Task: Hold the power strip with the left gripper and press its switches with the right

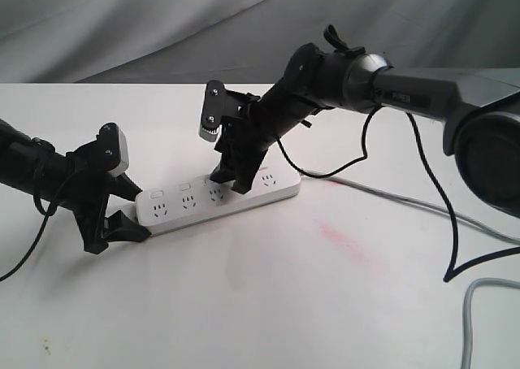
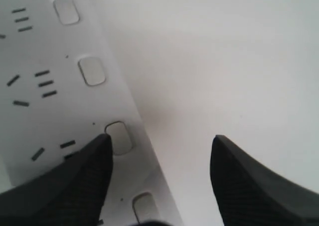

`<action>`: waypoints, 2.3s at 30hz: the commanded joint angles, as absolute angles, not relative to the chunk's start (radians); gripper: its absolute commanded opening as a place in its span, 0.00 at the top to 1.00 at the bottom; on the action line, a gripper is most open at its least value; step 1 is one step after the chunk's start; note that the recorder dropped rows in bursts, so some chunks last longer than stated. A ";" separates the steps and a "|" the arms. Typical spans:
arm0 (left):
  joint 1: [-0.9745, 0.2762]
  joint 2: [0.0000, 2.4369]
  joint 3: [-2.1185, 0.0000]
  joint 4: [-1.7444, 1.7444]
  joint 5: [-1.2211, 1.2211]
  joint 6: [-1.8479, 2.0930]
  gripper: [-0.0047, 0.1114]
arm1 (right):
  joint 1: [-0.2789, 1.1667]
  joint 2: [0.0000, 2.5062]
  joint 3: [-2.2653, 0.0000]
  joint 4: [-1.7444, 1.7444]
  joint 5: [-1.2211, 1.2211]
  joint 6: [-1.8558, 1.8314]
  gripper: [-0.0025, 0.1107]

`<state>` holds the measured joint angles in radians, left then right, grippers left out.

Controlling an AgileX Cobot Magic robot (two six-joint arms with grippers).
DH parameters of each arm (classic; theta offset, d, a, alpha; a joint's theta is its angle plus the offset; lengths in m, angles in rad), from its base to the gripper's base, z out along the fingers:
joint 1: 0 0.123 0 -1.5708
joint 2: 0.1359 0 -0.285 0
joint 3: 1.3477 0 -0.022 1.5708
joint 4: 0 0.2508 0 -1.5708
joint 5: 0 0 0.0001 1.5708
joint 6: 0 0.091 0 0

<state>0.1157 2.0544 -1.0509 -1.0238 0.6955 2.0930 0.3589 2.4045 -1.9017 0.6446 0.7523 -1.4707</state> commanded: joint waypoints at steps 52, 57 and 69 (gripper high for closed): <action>0.112 2.053 -1.052 -1.010 0.679 2.094 0.44 | 0.300 2.429 -1.881 0.569 0.752 -1.435 0.50; 0.112 2.053 -1.052 -1.010 0.679 2.094 0.44 | 0.300 2.460 -1.874 0.567 0.776 -1.440 0.50; 0.112 2.053 -1.052 -1.010 0.679 2.094 0.44 | 0.300 2.460 -1.834 0.607 0.755 -1.475 0.50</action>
